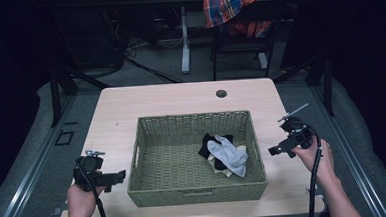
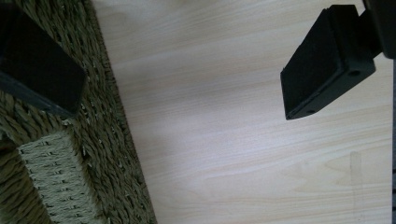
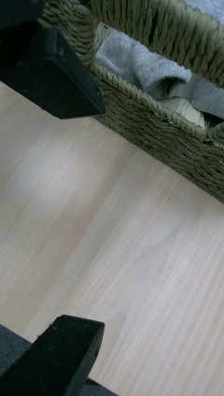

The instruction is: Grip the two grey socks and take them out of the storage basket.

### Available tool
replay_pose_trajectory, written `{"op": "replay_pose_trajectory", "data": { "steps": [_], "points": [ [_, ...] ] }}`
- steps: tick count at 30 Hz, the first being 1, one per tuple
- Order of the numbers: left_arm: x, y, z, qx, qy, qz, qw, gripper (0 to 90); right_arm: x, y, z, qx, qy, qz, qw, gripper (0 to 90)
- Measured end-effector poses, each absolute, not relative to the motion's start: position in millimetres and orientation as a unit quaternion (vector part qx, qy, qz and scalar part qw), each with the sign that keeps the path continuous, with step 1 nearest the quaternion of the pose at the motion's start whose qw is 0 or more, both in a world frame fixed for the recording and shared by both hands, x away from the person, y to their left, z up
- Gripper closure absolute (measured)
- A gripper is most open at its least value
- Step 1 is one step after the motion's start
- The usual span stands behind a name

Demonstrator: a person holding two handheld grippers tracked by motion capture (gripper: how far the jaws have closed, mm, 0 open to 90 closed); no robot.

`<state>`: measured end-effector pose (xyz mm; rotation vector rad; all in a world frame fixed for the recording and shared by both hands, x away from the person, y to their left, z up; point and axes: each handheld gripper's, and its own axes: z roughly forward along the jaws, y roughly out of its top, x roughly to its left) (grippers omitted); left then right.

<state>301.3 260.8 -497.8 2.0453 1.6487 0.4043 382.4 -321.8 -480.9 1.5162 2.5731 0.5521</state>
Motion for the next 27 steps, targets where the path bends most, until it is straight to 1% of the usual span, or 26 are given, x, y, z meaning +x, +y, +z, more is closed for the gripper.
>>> {"op": "replay_pose_trajectory", "data": {
  "steps": [13, 15, 19, 23, 27],
  "points": [
    [301.3, 260.6, -497.8, 0.748, 0.601, 0.148, 0.239, 0.4, 379.3, -320.9, -465.9, 0.493, 0.848, 0.182, 0.066, 0.2],
    [301.9, 259.7, -498.6, 0.747, 0.602, 0.146, 0.241, 0.4, 378.4, -319.3, -457.5, 0.49, 0.847, 0.194, 0.072, 0.0],
    [301.6, 259.3, -498.3, 0.748, 0.601, 0.148, 0.239, 0.4, 376.6, -312.2, -446.4, 0.471, 0.855, 0.209, 0.064, 0.0],
    [301.3, 259.5, -498.1, 0.747, 0.603, 0.149, 0.237, 0.4, 371.1, -301.9, -435.0, 0.457, 0.856, 0.232, 0.064, 0.0],
    [301.6, 259.4, -498.3, 0.748, 0.602, 0.148, 0.236, 0.4, 369.1, -295.8, -427.2, 0.448, 0.862, 0.23, 0.065, 0.0]
  ]
}}
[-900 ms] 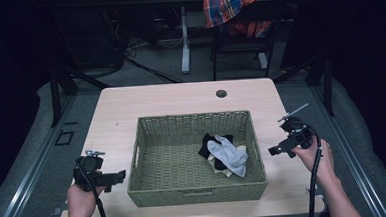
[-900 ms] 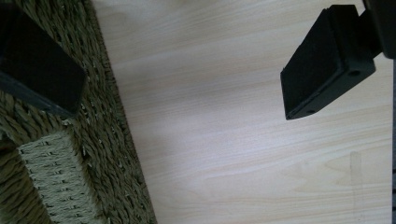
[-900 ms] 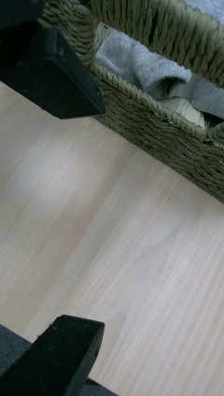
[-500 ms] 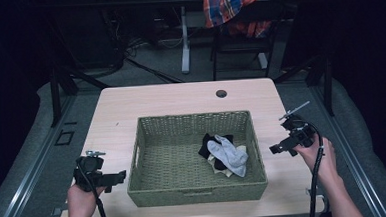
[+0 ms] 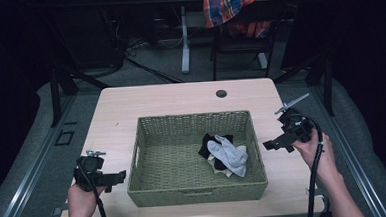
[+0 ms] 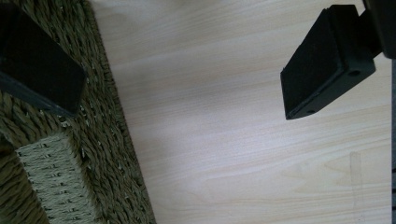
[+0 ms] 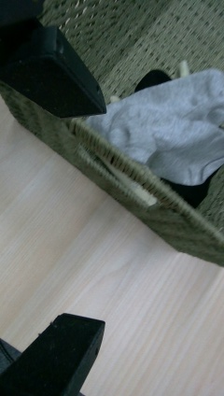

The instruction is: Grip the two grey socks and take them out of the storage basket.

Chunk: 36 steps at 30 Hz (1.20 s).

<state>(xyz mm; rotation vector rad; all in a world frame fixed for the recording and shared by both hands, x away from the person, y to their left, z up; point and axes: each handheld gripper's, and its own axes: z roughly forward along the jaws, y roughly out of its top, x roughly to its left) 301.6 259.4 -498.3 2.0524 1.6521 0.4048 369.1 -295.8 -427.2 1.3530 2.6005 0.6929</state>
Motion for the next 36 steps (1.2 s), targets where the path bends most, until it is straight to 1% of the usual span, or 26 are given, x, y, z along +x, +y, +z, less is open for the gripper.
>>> {"op": "replay_pose_trajectory", "data": {
  "steps": [7, 12, 16, 19, 27, 30, 34, 36],
  "points": [
    [301.3, 260.5, -498.0, 0.748, 0.602, 0.15, 0.235, 0.4, 373.7, -281.6, -413.1, 0.436, 0.859, 0.26, 0.057, 0.0],
    [301.5, 265.6, -497.7, 0.744, 0.606, 0.15, 0.237, 0.4, 382.4, -262.7, -408.2, 0.426, 0.864, 0.266, 0.045, 0.0],
    [300.5, 267.4, -496.8, 0.742, 0.607, 0.152, 0.241, 0.4, 391.8, -246.1, -410.8, 0.416, 0.873, 0.25, 0.041, 0.0],
    [300.6, 266.1, -496.7, 0.744, 0.604, 0.151, 0.243, 0.4, 403.3, -228.7, -416.4, 0.409, 0.881, 0.237, 0.027, 0.0],
    [301.5, 265.0, -497.3, 0.746, 0.603, 0.149, 0.241, 0.4, 417.5, -209.6, -430.7, 0.408, 0.887, 0.217, 0.009, 0.1],
    [301.6, 263.9, -497.4, 0.746, 0.602, 0.149, 0.241, 0.4, 422.2, -202.2, -436.0, 0.409, 0.887, 0.214, 0.001, 1.7],
    [301.4, 264.9, -497.4, 0.745, 0.603, 0.15, 0.241, 0.4, 424.3, -192.7, -447.4, 0.402, 0.895, 0.193, -0.004, 6.4],
    [301.7, 264.8, -497.5, 0.746, 0.603, 0.149, 0.241, 0.4, 424.2, -191.3, -451.7, 0.411, 0.892, 0.188, 0.001, 11.4]
  ]
}}
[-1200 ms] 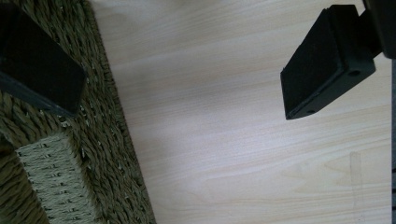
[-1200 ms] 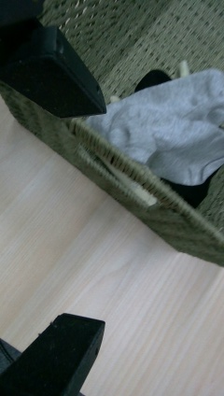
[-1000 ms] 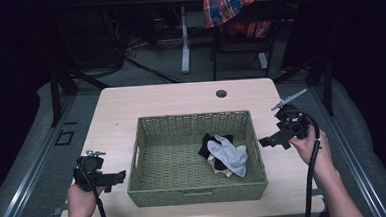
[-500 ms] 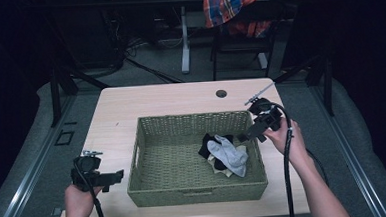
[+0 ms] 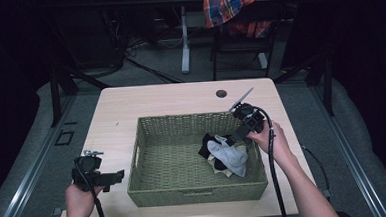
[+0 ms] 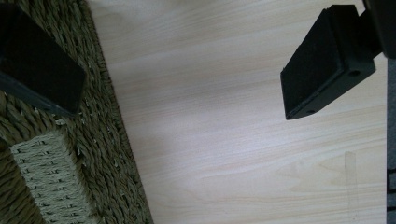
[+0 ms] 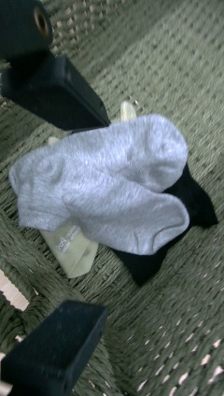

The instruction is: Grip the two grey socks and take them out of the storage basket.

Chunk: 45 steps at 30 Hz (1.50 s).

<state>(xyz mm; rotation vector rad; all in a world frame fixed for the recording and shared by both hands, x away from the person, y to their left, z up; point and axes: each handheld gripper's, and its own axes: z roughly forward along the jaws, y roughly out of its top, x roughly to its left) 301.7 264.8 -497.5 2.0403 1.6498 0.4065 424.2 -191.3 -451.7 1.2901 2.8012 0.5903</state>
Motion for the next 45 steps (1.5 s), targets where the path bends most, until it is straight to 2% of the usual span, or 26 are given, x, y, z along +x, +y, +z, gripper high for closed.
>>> {"op": "replay_pose_trajectory", "data": {
  "steps": [3, 4, 6, 9, 14, 17, 20, 21, 27, 32, 45],
  "points": [
    [301.6, 263.3, -497.3, 0.748, 0.6, 0.149, 0.242, 0.4, 424.1, -188.2, -458.2, 0.41, 0.896, 0.172, 0.001, 14.8],
    [301.6, 263.0, -497.2, 0.748, 0.6, 0.15, 0.242, 0.4, 423.7, -183.5, -462.7, 0.408, 0.9, 0.156, -0.002, 20.1],
    [301.4, 263.0, -497.1, 0.748, 0.6, 0.149, 0.242, 0.4, 423.2, -181.0, -464.7, 0.408, 0.901, 0.148, -0.003, 21.2],
    [301.4, 263.4, -497.1, 0.748, 0.6, 0.149, 0.242, 0.4, 422.3, -175.1, -470.6, 0.41, 0.901, 0.138, -0.005, 32.2],
    [301.4, 263.2, -497.2, 0.748, 0.599, 0.148, 0.242, 0.4, 422.6, -171.3, -475.4, 0.407, 0.906, 0.112, 0.0, 41.1],
    [301.4, 263.0, -497.2, 0.749, 0.599, 0.148, 0.241, 0.4, 420.9, -168.7, -480.5, 0.416, 0.903, 0.107, 0.009, 51.1],
    [301.3, 262.9, -497.1, 0.749, 0.599, 0.148, 0.242, 0.4, 420.8, -167.2, -482.3, 0.406, 0.909, 0.088, -0.001, 60.8],
    [301.3, 262.8, -497.2, 0.749, 0.599, 0.148, 0.242, 0.4, 420.8, -167.2, -482.3, 0.406, 0.909, 0.088, -0.001, 60.8],
    [301.2, 263.0, -497.1, 0.749, 0.599, 0.148, 0.241, 0.4, 419.7, -166.5, -485.4, 0.413, 0.907, 0.085, -0.011, 84.3],
    [300.9, 263.3, -496.8, 0.748, 0.599, 0.149, 0.242, 0.4, 417.4, -166.6, -481.8, 0.413, 0.907, 0.087, -0.004, 85.3],
    [301.1, 263.3, -497.0, 0.748, 0.6, 0.149, 0.242, 0.4, 407.5, -176.2, -446.5, 0.401, 0.908, 0.123, 0.016, 85.0]
  ]
}}
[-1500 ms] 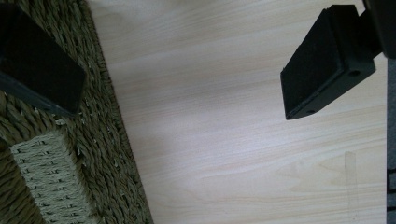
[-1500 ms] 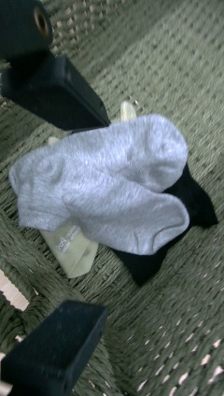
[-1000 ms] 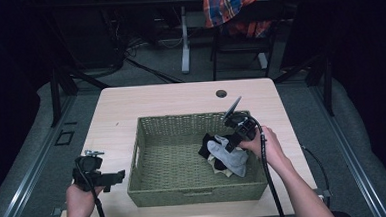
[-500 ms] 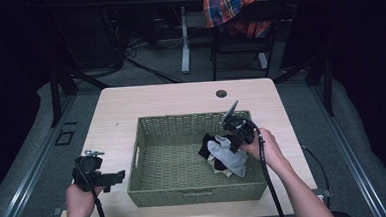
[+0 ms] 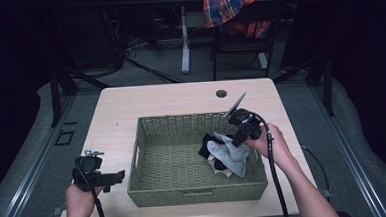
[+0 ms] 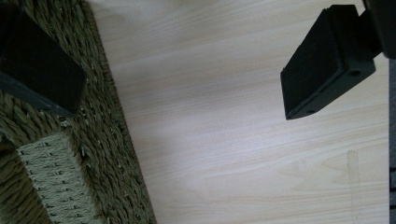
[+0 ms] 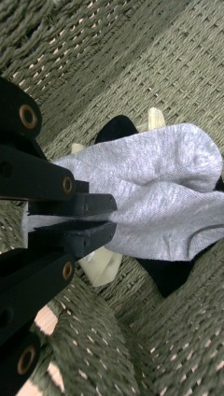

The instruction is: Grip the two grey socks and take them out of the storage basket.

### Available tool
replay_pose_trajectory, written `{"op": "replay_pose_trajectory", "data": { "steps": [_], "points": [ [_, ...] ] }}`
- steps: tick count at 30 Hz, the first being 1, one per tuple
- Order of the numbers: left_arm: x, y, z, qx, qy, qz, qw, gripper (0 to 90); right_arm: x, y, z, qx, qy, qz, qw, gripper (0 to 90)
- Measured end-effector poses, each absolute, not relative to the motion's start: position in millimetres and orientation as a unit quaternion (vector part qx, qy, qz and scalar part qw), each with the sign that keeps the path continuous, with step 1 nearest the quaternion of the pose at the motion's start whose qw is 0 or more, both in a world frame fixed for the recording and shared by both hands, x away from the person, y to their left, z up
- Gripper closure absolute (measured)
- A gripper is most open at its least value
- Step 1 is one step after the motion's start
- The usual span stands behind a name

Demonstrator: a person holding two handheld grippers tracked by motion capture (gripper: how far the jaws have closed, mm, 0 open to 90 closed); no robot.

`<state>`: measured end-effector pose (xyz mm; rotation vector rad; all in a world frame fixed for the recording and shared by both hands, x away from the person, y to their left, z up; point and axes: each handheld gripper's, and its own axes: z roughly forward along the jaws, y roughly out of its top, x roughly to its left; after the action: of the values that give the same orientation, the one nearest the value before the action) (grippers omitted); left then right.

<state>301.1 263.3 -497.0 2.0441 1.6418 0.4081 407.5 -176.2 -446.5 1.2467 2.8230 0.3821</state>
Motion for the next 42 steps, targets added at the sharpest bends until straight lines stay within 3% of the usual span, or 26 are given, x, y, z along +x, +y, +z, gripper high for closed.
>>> {"op": "replay_pose_trajectory", "data": {
  "steps": [42],
  "points": [
    [301.2, 260.8, -497.1, 0.75, 0.6, 0.147, 0.238, 0.4, 386.1, -221.9, -371.1, 0.412, 0.882, 0.216, 0.079, 85.1]
  ]
}}
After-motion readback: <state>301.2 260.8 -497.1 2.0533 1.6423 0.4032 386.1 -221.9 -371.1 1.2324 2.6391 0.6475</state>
